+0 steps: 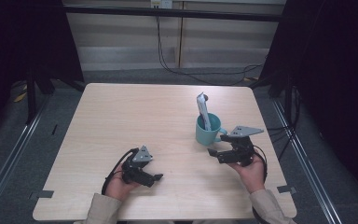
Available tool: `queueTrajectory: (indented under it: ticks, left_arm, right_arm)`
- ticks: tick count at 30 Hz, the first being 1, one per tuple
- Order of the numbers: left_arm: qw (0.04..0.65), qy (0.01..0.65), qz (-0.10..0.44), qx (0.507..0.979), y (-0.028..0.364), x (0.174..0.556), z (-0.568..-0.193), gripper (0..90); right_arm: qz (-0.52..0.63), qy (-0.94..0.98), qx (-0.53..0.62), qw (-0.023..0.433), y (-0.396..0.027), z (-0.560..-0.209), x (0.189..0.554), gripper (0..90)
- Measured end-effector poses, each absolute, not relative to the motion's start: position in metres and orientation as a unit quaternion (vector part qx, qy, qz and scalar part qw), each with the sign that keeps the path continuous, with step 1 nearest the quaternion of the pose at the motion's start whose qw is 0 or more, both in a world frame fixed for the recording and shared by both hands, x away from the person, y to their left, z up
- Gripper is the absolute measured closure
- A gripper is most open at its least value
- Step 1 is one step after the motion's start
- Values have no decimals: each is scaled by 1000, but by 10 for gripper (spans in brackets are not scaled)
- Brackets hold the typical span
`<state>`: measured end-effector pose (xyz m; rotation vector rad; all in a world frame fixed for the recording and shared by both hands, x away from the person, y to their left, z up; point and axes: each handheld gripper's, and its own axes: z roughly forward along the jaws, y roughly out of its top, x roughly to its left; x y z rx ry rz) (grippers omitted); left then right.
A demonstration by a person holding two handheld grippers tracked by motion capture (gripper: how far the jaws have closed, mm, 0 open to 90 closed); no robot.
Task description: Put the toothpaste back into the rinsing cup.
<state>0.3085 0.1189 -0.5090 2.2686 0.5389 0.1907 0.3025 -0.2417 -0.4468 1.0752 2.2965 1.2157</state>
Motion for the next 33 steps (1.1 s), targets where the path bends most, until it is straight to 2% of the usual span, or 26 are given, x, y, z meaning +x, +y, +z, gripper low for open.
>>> queueTrajectory:
  ticks: [33]
  left_arm:
    - [391,213,75,892,119,308,-509,159]
  right_arm:
    - [383,829,381,143,-250,-497,273,201]
